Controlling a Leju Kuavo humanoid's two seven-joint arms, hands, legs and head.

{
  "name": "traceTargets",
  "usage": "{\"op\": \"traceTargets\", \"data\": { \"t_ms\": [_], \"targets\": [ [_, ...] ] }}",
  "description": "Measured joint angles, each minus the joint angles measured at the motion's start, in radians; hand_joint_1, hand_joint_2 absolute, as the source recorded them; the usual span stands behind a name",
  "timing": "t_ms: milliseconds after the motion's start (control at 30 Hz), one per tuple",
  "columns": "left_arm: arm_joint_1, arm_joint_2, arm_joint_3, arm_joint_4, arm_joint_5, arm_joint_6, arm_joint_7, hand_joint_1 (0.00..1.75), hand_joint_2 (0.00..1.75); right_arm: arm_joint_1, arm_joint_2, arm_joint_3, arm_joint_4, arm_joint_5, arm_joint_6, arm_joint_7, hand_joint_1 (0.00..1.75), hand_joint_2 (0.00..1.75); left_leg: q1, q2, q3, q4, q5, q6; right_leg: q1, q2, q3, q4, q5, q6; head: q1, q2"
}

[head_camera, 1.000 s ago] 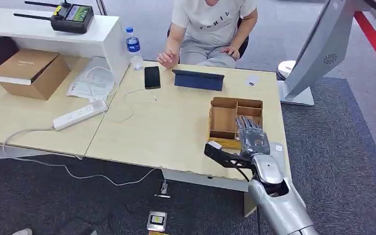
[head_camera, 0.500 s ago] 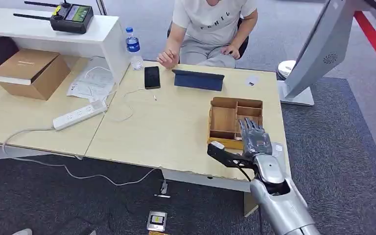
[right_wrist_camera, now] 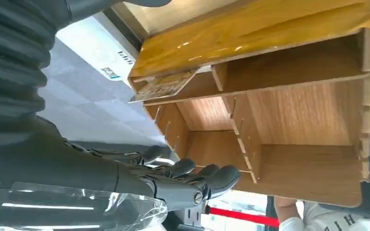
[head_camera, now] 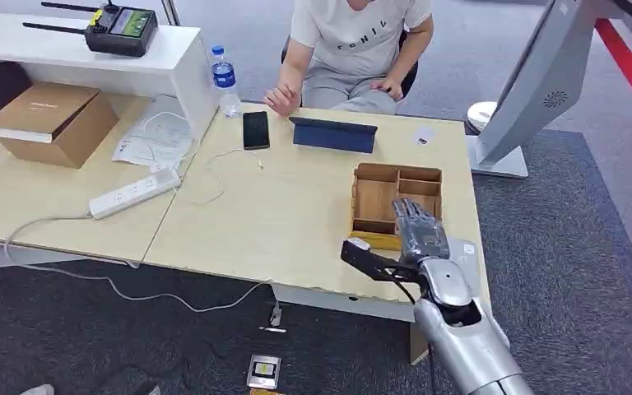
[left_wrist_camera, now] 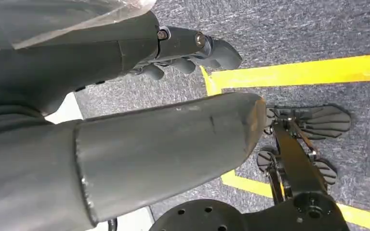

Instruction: Pass the card to the sensor for recognition and then transmit it.

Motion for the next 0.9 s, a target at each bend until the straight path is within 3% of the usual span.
{"op": "traceTargets", "data": {
  "t_ms": [900],
  "targets": [
    [0.004,0.019,0.003,0.0,-0.027,-0.04,-0.032,0.0,0.0,-0.021,-0.051,-0.014,0.032,0.001,0.003,0.04,0.0,1.75,0.0,0.0,0.0,0.0,0.0,0.0,0.0,0.0,0.0,0.0,0.0,0.0,0.0,0.0]
  ]
}}
